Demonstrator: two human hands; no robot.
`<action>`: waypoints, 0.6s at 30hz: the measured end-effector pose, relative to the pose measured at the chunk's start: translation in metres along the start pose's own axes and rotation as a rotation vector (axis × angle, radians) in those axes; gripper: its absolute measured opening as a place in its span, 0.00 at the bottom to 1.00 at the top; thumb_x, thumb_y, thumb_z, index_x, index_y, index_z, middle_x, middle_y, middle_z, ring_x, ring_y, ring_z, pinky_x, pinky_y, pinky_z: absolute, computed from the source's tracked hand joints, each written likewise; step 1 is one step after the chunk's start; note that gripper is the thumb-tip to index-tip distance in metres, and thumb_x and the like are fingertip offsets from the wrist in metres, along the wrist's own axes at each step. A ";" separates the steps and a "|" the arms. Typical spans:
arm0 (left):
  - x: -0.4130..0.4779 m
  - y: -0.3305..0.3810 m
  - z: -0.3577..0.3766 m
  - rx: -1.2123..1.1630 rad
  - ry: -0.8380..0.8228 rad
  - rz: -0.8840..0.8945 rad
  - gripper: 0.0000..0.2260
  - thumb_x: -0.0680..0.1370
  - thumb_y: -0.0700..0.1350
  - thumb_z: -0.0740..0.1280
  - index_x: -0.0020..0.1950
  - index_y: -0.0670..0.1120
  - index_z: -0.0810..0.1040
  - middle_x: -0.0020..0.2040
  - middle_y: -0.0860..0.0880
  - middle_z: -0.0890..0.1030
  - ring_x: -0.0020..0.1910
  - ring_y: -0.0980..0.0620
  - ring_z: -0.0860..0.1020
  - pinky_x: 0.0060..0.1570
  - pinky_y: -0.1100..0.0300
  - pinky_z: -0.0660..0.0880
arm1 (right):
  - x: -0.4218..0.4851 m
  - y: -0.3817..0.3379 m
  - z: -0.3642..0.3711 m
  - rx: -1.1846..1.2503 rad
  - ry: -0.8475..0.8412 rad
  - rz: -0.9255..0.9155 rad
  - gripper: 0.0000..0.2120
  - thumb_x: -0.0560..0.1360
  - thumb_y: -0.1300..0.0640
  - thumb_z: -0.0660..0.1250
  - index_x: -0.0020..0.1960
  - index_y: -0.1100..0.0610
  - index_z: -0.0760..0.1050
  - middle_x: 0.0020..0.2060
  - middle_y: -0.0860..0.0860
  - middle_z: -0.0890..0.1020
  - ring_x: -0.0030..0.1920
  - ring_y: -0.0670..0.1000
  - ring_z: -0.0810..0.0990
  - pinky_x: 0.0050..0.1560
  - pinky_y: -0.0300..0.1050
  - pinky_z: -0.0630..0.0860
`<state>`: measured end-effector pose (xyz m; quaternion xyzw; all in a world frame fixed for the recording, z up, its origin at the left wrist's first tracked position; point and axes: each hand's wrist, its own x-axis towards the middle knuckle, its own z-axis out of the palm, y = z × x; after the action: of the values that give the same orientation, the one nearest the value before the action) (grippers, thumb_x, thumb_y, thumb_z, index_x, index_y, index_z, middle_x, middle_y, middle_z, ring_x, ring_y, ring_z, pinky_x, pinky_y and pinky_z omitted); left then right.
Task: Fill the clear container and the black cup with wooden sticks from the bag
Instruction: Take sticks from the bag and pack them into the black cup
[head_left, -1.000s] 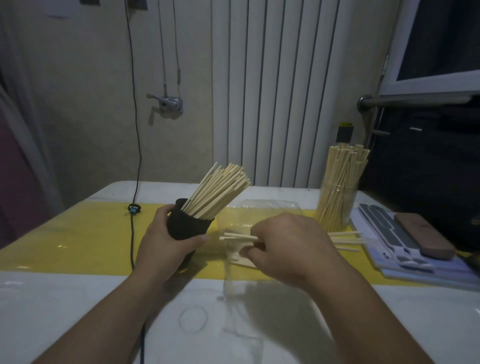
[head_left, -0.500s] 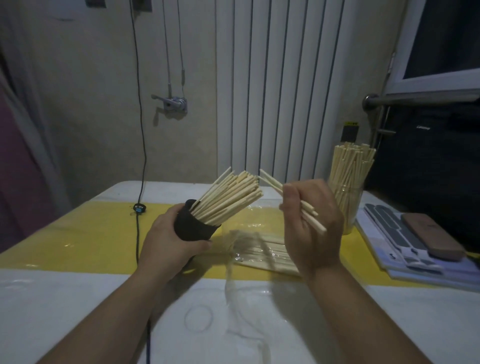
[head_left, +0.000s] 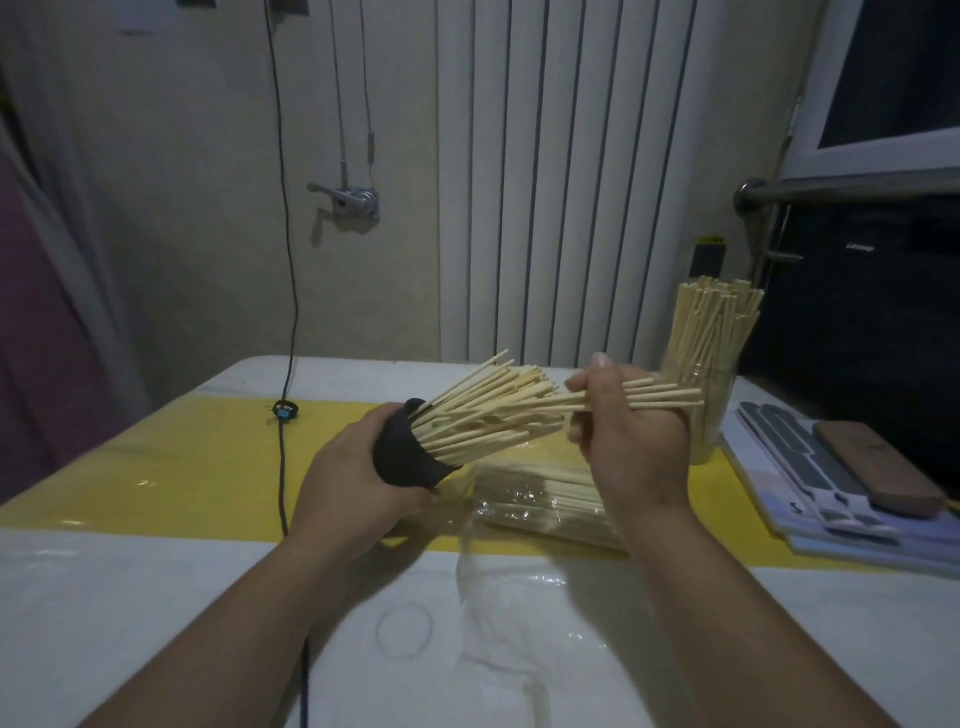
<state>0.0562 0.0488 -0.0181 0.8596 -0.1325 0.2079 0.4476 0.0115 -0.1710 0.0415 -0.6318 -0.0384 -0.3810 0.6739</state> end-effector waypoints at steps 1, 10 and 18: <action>-0.001 0.001 0.000 0.003 -0.003 0.009 0.35 0.59 0.45 0.81 0.56 0.73 0.71 0.51 0.65 0.80 0.50 0.67 0.76 0.43 0.63 0.74 | 0.000 0.002 -0.001 -0.047 -0.001 -0.015 0.13 0.80 0.54 0.66 0.38 0.56 0.81 0.26 0.46 0.79 0.28 0.44 0.76 0.31 0.40 0.73; 0.000 0.001 0.001 0.019 -0.029 0.032 0.37 0.55 0.49 0.78 0.62 0.68 0.73 0.51 0.65 0.81 0.50 0.63 0.78 0.43 0.64 0.73 | 0.007 0.012 -0.003 -0.125 0.013 0.043 0.13 0.75 0.55 0.72 0.33 0.56 0.77 0.26 0.41 0.79 0.30 0.37 0.76 0.33 0.30 0.71; 0.000 0.003 0.000 0.014 -0.027 0.041 0.37 0.54 0.50 0.78 0.59 0.72 0.71 0.51 0.67 0.79 0.50 0.66 0.76 0.43 0.67 0.72 | 0.005 0.014 0.000 -0.145 -0.230 0.211 0.23 0.63 0.37 0.77 0.52 0.46 0.77 0.56 0.50 0.78 0.57 0.49 0.78 0.55 0.45 0.75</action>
<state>0.0544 0.0471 -0.0160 0.8625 -0.1545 0.2065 0.4354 0.0228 -0.1745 0.0327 -0.7185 -0.0211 -0.2351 0.6542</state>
